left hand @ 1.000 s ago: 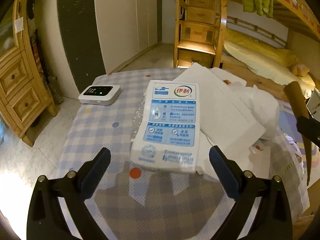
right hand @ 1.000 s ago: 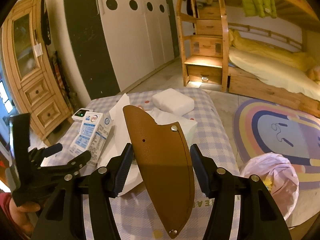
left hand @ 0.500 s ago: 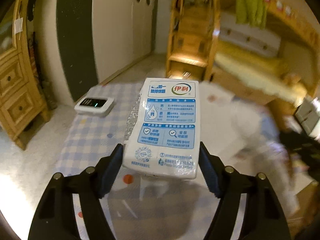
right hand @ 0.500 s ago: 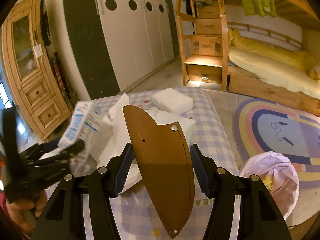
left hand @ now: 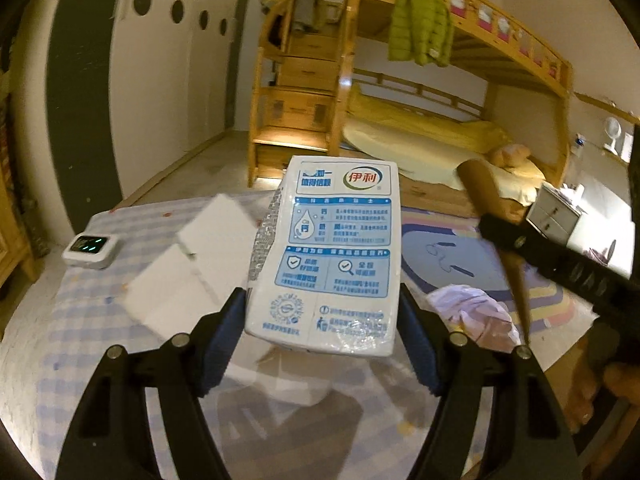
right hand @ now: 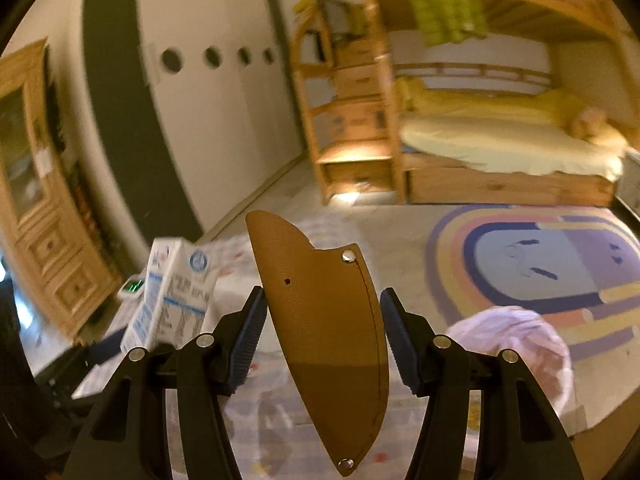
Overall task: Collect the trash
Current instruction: 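Grasp the white milk carton with the left tool and lift it, then carry the carton and sheath to the pink-lined bin and open both tools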
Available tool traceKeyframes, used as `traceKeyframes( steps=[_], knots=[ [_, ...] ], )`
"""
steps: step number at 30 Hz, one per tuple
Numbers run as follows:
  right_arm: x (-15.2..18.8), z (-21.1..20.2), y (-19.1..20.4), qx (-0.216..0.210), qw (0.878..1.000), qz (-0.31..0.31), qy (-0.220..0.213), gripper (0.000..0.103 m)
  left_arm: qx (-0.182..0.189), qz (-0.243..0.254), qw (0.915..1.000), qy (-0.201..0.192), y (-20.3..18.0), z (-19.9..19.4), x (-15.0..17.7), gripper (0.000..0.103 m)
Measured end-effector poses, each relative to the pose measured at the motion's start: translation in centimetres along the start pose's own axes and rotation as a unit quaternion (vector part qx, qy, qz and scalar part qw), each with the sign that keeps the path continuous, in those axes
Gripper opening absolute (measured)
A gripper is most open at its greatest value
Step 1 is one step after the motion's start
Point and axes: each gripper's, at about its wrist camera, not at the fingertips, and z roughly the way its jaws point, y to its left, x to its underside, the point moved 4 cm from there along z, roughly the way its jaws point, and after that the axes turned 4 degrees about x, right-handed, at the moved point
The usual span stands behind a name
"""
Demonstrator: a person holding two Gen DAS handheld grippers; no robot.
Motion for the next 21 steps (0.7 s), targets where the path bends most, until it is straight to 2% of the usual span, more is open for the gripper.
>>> traceKeyframes(
  steps=[5,10,17,21],
  knots=[
    [-0.1,-1.8,-5.4,0.051,0.998,0.040,-0.008,0.058,0.035,0.018,0.9992,0.006,-3.7,1.7,0.0,0.071],
    [1.6,-2.4,-10.2,0.097,0.993,0.069,0.009,0.058,0.074,0.049,0.9959,0.017,-8.6,3.8,0.6,0.071],
    [3.1,-2.9,-15.5,0.144,0.985,0.093,0.029,0.058,0.116,0.080,0.9892,0.040,-14.5,7.3,1.4,0.072],
    [3.1,-2.4,-18.1,0.153,0.981,0.114,0.031,0.058,0.135,0.081,0.9858,0.059,-17.1,10.2,1.5,0.072]
  ],
)
